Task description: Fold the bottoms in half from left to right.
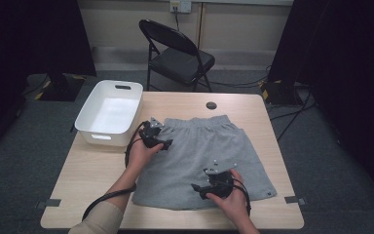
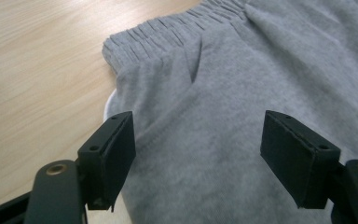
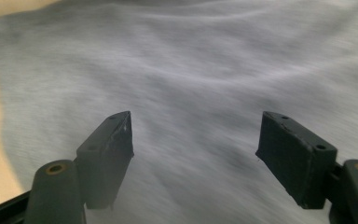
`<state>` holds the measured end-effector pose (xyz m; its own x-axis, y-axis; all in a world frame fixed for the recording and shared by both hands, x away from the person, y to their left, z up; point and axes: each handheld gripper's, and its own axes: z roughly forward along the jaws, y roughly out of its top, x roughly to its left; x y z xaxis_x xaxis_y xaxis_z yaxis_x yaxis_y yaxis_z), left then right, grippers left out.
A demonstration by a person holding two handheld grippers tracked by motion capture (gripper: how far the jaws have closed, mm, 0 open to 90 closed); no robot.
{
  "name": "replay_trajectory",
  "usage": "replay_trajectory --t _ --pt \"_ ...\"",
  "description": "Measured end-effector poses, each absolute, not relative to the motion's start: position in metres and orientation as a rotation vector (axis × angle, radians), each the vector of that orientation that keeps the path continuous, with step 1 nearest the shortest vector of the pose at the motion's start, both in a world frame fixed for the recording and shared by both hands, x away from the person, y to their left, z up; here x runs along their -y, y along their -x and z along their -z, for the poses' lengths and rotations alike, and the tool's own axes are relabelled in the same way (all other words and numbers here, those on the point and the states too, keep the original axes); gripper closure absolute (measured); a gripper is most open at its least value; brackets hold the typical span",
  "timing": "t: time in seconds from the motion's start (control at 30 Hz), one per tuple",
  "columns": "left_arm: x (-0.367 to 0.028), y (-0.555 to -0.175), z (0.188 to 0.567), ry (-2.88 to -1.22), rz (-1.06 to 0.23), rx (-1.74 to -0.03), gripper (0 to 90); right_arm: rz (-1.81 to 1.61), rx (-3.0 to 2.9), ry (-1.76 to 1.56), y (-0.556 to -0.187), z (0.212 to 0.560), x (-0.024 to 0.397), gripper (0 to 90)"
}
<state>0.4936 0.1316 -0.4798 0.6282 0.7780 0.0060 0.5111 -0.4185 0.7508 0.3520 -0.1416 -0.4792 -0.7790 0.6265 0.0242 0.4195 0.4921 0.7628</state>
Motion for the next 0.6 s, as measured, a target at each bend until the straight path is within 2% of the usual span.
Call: replay_trajectory --t 0.33,0.6 --pt "-0.145 -0.461 0.491 -2.127 -0.454 -0.984 26.1 -1.053 -2.322 -1.102 -0.372 0.482 0.211 27.2" --pt "-0.152 -0.453 0.491 -2.135 -0.470 -0.981 29.7 -0.959 -2.199 -1.243 -0.384 0.485 0.258 29.3"
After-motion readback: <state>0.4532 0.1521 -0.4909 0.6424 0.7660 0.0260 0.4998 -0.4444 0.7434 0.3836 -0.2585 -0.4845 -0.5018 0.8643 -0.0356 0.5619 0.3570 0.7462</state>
